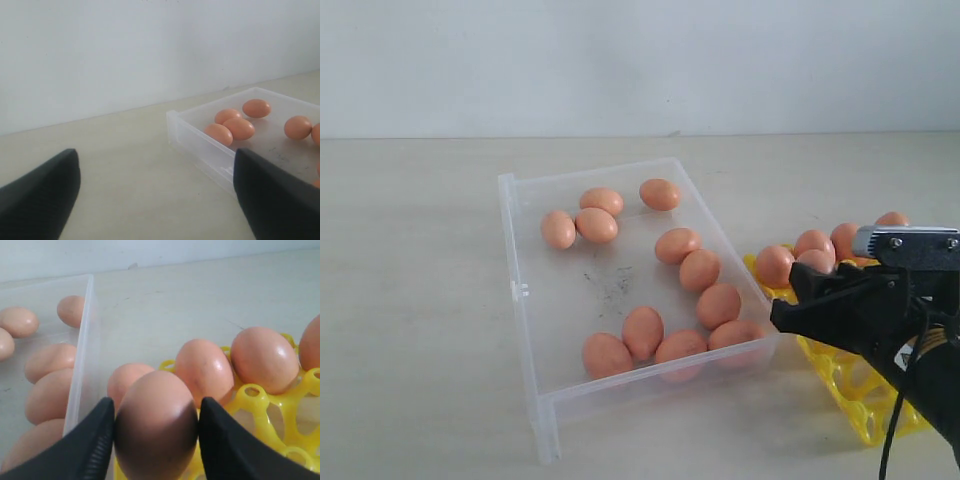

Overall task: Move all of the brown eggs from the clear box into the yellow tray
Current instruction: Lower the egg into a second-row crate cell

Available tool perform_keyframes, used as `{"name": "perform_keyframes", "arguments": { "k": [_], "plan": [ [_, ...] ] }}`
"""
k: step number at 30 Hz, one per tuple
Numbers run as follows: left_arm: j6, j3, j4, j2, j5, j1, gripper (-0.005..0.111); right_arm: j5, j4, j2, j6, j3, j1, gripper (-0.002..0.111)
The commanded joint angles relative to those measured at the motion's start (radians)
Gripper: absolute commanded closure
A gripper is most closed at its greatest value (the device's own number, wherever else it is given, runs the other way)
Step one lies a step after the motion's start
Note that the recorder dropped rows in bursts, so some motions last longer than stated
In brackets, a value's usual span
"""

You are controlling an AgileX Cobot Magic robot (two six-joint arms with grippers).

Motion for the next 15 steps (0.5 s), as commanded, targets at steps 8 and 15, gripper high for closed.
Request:
{"name": "perform_keyframes", "arguments": {
  "k": [8, 15],
  "plan": [
    [-0.008, 0.004, -0.007, -0.004, -0.008, -0.006, 0.029, 0.089, -0.042, 0.001, 0.021, -0.051, -0.019, 0.108],
    [-0.008, 0.004, -0.007, -0.004, -0.008, -0.006, 0.029, 0.138, -0.001, 0.001, 0.004, -0.049, -0.019, 0.108]
  ]
}}
